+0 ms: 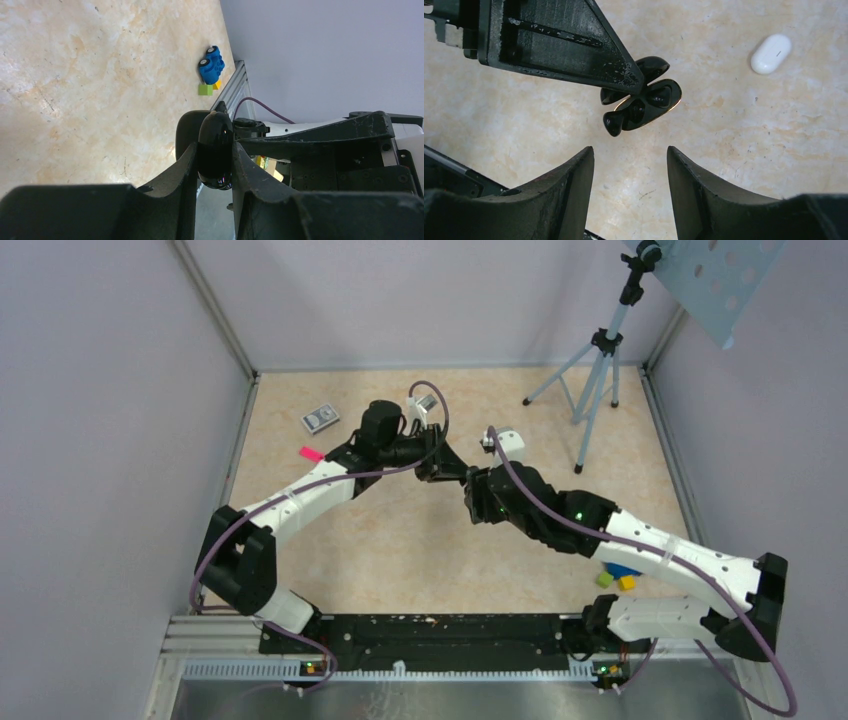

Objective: Insert the wireless bluetooth earbuds into the charging case
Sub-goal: Adjust the left earbud in the left side groove of the charging case.

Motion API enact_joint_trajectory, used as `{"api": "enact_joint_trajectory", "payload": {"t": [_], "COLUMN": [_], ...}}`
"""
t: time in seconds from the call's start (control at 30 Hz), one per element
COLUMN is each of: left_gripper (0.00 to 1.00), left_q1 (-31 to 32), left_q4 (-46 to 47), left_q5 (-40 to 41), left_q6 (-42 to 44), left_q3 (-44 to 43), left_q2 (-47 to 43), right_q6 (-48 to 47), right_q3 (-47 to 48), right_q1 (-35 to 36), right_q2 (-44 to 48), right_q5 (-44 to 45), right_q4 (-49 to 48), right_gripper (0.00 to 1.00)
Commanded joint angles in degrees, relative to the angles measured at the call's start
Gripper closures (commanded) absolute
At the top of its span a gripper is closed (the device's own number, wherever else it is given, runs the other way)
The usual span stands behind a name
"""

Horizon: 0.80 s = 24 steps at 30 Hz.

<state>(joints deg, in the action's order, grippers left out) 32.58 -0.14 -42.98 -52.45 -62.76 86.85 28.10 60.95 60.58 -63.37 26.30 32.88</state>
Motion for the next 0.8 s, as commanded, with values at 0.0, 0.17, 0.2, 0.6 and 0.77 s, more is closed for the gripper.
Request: {"api": "enact_joint_trajectory", "payload": {"t": [0.0, 0.17, 0.2, 0.6, 0.77], "left_gripper": [1.00, 1.00, 1.00, 1.00, 1.00], "left_q1": [-0.41, -0.41, -0.40, -0.41, -0.38], "left_q4": [2.33, 2.03, 1.99, 2.16, 2.12], "left_q5": [-0.19, -0.42, -0.47, -0.31, -0.08], "left_q6": [0.39, 0.69, 0.68, 0.50, 0.50], "left_q3": [-0.41, -0.35, -0.30, 0.26, 0.36], "left_q2": [-2.31, -2.41, -2.40, -2.50, -2.54], "right_q6": [0.83, 1.87, 2.26, 2.36, 0.32], "right_q3": [3.78, 3.13, 2.97, 2.17, 1.45], "right_q1": [-0.22, -1.53, -2.01, -5.41, -5.31], "right_q2": [-1.93, -1.45, -1.22, 0.83, 3.34], "right_q5": [2.58, 2.79, 2.68, -1.22, -4.76], "right_q4": [2.16, 2.38, 2.48, 2.15, -0.49], "right_gripper": [0.46, 0.47, 0.47, 0.49, 0.49]}}
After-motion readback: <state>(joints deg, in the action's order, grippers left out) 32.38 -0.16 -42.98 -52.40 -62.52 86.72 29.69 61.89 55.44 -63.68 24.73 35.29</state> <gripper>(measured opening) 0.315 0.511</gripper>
